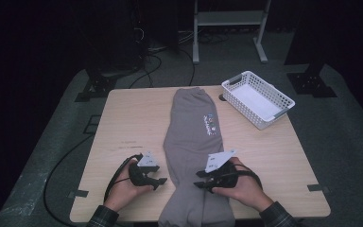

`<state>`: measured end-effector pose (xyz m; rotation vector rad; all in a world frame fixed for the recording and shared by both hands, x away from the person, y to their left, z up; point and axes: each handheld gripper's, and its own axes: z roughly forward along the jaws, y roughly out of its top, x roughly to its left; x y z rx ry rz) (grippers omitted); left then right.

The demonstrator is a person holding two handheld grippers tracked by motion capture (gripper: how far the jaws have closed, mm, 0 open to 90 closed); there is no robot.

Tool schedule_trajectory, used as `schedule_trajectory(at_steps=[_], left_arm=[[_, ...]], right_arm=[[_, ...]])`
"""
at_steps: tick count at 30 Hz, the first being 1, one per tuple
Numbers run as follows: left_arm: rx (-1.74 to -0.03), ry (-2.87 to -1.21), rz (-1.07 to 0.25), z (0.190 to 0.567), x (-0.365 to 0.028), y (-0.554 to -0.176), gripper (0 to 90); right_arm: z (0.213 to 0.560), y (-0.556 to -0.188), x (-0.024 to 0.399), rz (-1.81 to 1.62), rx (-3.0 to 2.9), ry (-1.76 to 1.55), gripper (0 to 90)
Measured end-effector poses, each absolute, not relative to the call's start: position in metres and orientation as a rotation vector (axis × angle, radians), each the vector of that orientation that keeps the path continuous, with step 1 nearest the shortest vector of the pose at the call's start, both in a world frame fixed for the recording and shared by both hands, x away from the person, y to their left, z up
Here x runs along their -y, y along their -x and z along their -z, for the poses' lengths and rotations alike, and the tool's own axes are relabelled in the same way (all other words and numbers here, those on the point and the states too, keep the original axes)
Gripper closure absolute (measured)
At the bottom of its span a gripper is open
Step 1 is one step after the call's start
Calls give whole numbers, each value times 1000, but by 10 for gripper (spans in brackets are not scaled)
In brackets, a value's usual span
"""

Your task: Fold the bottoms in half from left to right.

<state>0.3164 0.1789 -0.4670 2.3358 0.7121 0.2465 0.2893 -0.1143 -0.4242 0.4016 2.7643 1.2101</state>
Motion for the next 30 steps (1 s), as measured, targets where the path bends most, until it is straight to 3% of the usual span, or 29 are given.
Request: schedule_trajectory(at_steps=[10, 19, 25, 30], left_arm=[[-763, -2298, -314, 471, -190, -322, 373], [-769, -2281, -327, 472, -190, -322, 371], [-768, -2272, -332, 473, -190, -322, 370], [-761, -2270, -332, 473, -190, -323, 370]], right_arm=[[448, -281, 52, -1140, -2859, -255, 629], [468, -277, 34, -1075, -2889, -215, 662], [468, -273, 34, -1066, -2887, -195, 851], [468, -271, 33, -1064, -2869, -235, 890]])
